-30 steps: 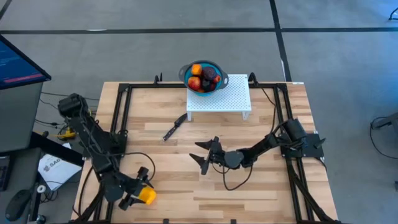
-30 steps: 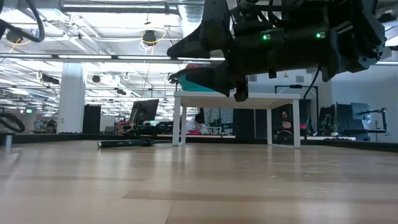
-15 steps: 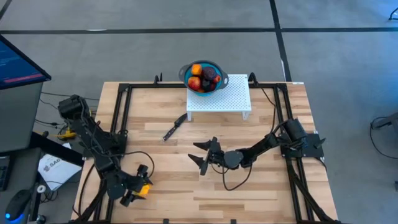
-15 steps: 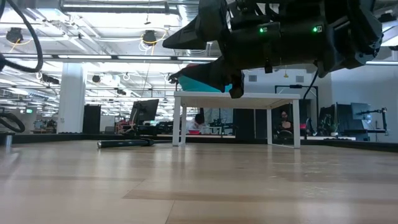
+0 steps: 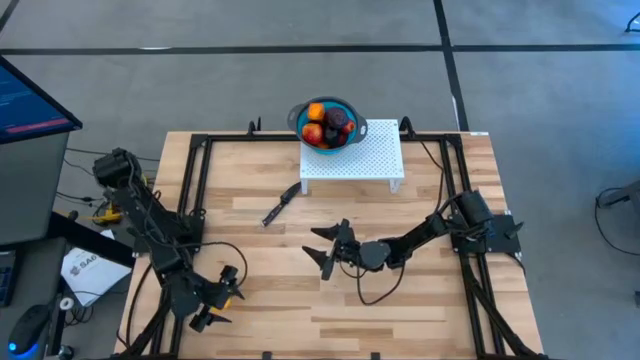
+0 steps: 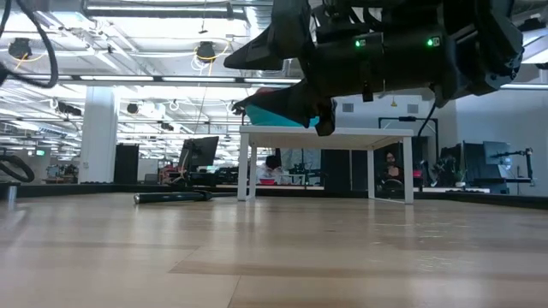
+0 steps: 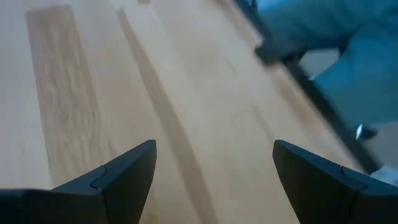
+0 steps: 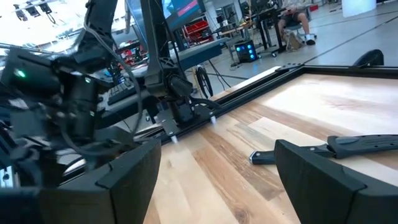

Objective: Pick & Place Fruit
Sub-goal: Put the yellow bell pepper into the blue strainer bowl on the shelf

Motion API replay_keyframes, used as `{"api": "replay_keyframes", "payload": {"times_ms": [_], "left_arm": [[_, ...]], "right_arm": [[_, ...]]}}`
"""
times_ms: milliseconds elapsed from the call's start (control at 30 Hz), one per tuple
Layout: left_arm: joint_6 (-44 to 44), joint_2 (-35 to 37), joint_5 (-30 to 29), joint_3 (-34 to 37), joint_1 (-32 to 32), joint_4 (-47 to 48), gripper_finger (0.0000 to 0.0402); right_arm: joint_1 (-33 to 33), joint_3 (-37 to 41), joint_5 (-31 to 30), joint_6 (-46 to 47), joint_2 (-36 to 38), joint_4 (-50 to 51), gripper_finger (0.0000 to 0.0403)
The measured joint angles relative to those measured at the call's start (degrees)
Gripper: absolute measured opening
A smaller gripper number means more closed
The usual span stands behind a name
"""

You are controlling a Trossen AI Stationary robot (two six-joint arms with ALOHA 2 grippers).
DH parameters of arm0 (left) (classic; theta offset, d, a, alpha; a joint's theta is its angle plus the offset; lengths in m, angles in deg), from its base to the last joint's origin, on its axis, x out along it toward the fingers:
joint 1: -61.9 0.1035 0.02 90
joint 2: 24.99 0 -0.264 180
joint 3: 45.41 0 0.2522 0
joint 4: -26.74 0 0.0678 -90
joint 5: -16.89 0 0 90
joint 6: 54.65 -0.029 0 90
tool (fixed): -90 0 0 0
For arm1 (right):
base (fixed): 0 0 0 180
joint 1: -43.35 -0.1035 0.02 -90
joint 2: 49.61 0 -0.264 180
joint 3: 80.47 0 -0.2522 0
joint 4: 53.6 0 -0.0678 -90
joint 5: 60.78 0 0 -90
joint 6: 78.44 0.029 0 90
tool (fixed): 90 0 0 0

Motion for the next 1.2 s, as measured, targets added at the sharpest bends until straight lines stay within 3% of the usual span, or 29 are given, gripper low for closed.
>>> {"api": "replay_keyframes", "payload": {"times_ms": [133, 233, 367, 500, 567, 667, 833, 867, 967, 1033, 1200], "left_arm": [[6.7, 4.0, 0.0, -0.5, 1.5, 0.7, 0.0315], [21.0, 7.0, 0.5, -0.5, 3.2, 6.6, 0.0314], [41.0, 10.6, 12.1, -0.5, 8.3, 17.8, 0.0314], [48.2, 13.3, 26.6, -0.5, 15.3, 26.2, 0.0314], [48.5, 14.2, 30.4, -0.5, 19.1, 28.8, 0.0314], [48.7, 15.2, 31.5, -0.5, 23.3, 29.6, 0.0314], [48.0, 15.6, 26.6, -0.4, 26.7, 29.2, 0.0314], [44.9, 15.6, 27.3, -0.3, 27.7, 28.4, 0.0314], [31.1, 15.4, 37.5, -0.7, 29.5, 25.6, 0.0314], [26.5, 15.4, 42.3, -1.5, 29.0, 26.0, 0.0314], [15.5, 14.2, 44.1, -5.0, 25.5, 27.1, 0.0314]], "right_arm": [[0.4, 0.0, 0.0, 0.0, 0.0, 0.2, 0.0306], [0.4, 0.0, 0.0, -0.2, 0.0, 0.4, 0.0306], [0.6, 0.0, 0.2, -0.5, 0.0, 2.0, 0.0306], [1.2, 0.0, 0.2, -0.5, 0.0, 4.4, 0.0306], [1.7, 0.0, 0.2, -0.5, 0.0, 5.9, 0.0306], [2.0, 0.0, 0.5, -0.5, 0.0, 7.1, 0.0306], [2.2, 0.0, 1.5, -0.6, 0.0, 7.8, 0.0306], [2.2, 0.0, 1.5, -0.6, 0.0, 8.5, 0.0306], [2.2, 0.0, 1.4, -0.6, 0.0, 10.3, 0.0306], [2.2, 0.0, 1.4, -0.6, 0.0, 11.0, 0.0306], [2.2, 0.0, 1.4, -1.6, -0.1, 11.1, 0.0306]]}}
